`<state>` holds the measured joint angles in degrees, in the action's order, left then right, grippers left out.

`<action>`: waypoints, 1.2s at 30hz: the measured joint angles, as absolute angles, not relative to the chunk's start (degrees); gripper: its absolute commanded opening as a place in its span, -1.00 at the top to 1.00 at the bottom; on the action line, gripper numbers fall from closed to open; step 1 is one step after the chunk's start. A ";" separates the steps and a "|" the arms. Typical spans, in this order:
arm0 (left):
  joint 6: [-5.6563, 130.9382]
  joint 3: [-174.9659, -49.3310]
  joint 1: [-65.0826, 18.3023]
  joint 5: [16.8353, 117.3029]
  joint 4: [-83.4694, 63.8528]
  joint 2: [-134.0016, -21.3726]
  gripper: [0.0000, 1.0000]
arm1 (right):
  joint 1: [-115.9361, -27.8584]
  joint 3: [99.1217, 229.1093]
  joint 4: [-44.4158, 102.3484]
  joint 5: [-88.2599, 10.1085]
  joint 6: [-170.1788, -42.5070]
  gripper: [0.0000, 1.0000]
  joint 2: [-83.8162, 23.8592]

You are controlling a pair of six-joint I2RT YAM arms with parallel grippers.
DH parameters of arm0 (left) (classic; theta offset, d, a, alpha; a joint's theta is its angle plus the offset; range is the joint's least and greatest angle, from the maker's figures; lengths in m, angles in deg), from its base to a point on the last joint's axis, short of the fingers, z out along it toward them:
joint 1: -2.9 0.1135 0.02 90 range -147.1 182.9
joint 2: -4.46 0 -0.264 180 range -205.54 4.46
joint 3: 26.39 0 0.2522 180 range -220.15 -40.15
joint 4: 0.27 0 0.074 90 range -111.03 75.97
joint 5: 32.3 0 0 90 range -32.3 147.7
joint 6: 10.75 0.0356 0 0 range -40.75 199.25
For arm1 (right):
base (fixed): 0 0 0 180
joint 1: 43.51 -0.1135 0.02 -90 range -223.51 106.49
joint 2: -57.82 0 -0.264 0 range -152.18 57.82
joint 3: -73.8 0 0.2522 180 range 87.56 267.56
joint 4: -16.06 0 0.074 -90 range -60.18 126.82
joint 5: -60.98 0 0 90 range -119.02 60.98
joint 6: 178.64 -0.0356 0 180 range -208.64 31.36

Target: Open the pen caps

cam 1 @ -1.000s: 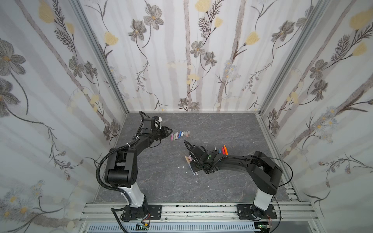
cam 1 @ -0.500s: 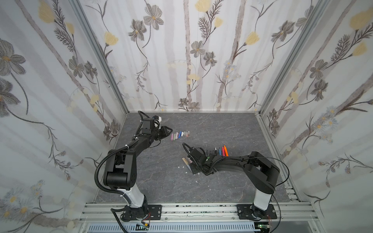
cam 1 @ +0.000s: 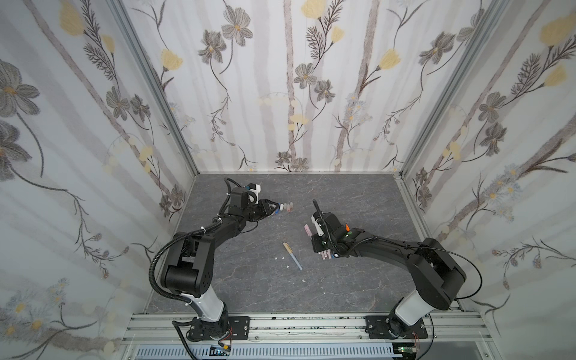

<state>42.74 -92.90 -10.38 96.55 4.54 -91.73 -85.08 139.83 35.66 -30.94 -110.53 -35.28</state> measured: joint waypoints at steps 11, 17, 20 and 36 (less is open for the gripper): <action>37.91 -91.33 -15.27 95.94 18.18 -94.81 0.08 | -81.38 140.75 22.13 -39.13 -103.98 1.00 -38.45; 40.11 -92.99 -15.14 94.32 17.94 -96.27 0.06 | -81.32 141.43 19.88 -39.63 -102.23 1.00 -37.46; 40.33 -92.46 -15.17 93.73 18.29 -96.67 0.05 | -81.12 141.84 19.34 -39.85 -101.53 1.00 -37.27; 41.56 -92.90 -15.45 92.26 18.70 -97.80 -0.06 | -81.10 142.65 18.90 -41.12 -99.89 1.00 -37.07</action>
<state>41.56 -92.90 -15.45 92.26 18.70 -97.80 -81.10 142.65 18.90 -41.12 -99.89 -37.07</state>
